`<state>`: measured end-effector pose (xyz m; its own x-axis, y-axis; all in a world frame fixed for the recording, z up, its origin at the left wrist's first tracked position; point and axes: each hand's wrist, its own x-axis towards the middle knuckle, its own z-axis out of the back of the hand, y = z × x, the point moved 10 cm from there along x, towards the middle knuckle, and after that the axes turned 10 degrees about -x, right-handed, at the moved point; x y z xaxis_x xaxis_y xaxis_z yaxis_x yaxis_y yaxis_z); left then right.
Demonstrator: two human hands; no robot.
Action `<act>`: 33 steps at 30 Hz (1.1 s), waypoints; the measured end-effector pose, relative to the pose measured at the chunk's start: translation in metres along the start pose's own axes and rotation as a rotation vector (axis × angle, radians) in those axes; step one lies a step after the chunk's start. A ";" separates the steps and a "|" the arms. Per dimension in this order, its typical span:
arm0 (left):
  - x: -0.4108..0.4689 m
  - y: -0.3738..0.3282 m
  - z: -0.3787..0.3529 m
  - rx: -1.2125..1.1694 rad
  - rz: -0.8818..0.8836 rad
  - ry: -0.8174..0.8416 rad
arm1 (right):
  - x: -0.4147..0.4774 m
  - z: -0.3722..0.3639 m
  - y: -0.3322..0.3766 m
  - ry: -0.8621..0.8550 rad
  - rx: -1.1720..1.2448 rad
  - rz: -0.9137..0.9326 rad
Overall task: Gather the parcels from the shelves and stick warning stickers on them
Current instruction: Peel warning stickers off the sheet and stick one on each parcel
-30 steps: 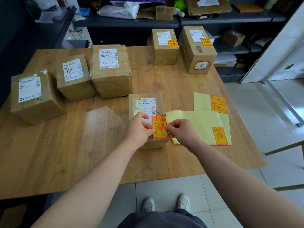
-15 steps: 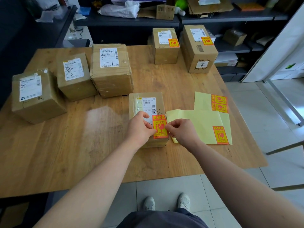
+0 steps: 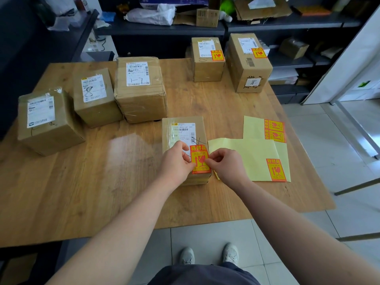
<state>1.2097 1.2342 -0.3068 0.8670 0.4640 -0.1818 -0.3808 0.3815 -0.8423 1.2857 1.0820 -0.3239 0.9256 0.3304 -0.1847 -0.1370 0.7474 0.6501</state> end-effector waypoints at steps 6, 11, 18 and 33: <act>-0.008 -0.006 -0.005 0.211 -0.222 -0.013 | -0.008 0.006 0.017 -0.040 -0.095 0.161; -0.013 0.000 -0.009 0.521 -0.269 -0.012 | -0.013 -0.006 0.023 -0.043 -0.391 0.353; -0.008 0.018 -0.015 0.593 -0.220 0.097 | -0.009 -0.015 0.014 0.048 -0.666 0.372; -0.011 0.020 -0.003 0.148 -0.211 0.141 | -0.025 -0.051 0.037 0.143 -0.866 0.678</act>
<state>1.1940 1.2344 -0.3228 0.9642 0.2504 -0.0879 -0.2210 0.5747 -0.7880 1.2392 1.1303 -0.3330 0.5237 0.8454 -0.1053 -0.8518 0.5183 -0.0758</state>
